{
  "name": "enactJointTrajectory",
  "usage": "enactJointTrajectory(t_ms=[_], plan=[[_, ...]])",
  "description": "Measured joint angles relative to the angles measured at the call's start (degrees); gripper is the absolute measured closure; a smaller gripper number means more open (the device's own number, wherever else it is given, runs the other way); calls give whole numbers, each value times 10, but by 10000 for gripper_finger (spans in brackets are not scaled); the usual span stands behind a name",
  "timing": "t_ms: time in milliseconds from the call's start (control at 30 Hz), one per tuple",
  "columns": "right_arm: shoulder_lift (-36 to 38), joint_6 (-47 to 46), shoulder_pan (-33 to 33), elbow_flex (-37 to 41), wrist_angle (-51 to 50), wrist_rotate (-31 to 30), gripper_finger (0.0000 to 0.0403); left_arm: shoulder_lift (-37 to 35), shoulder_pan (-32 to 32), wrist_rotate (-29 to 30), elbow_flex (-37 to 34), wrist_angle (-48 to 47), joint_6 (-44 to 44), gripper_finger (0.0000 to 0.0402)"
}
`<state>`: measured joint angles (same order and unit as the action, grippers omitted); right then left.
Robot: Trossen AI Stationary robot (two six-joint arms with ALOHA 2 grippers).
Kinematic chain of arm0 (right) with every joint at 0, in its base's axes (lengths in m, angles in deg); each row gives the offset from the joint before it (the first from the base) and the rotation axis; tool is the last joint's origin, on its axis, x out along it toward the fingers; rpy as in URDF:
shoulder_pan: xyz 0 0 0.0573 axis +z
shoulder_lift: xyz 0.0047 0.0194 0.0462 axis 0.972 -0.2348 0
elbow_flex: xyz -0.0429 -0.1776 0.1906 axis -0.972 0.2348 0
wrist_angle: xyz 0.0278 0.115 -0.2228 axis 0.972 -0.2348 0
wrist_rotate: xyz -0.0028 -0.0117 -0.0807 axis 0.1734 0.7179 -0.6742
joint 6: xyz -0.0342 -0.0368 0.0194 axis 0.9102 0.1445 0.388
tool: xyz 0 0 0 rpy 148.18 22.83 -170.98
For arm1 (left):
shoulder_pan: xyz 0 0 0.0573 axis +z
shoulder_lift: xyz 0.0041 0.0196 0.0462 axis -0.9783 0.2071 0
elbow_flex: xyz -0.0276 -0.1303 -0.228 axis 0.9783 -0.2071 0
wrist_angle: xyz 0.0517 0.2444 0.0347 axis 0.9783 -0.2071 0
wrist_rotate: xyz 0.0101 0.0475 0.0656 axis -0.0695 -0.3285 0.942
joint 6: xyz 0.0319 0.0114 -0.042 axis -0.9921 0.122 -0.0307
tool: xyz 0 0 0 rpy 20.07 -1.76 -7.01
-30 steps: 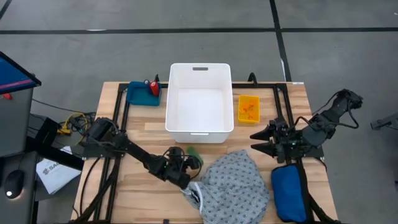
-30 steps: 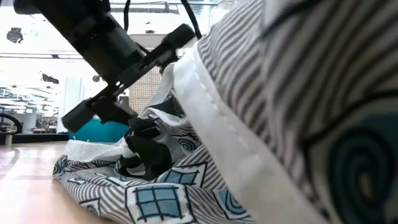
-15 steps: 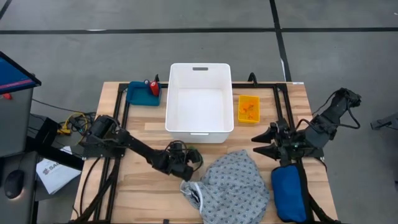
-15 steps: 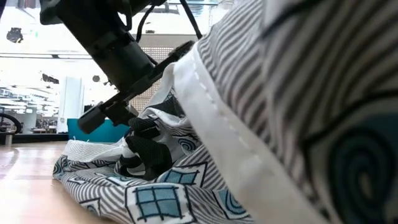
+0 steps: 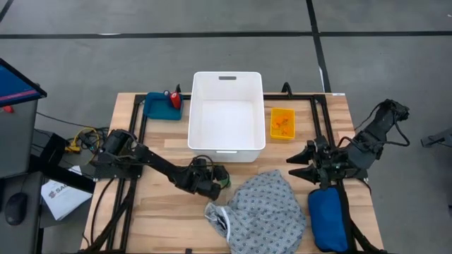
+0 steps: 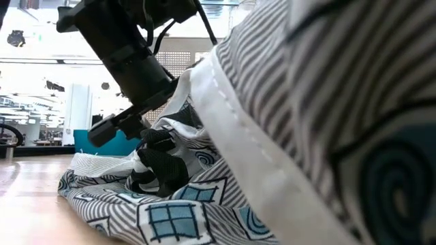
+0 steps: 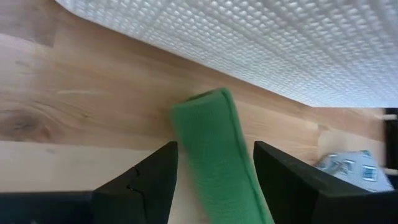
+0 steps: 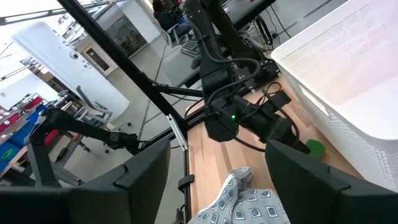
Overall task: Pick & place medical supplies in basket/bin
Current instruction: Put the green bandage into the blue bin
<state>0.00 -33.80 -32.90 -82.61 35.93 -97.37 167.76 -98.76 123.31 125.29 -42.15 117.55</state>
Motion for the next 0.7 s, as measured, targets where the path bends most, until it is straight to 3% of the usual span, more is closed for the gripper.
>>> enactJointTrajectory(t_ms=[433, 700], plan=[[0, 0, 11, 0, 1, -15, 143, 0, 4, -24, -21, 26, -8, 202], [0, 0, 11, 0, 1, -15, 143, 0, 5, -16, -23, 37, -8, 242]])
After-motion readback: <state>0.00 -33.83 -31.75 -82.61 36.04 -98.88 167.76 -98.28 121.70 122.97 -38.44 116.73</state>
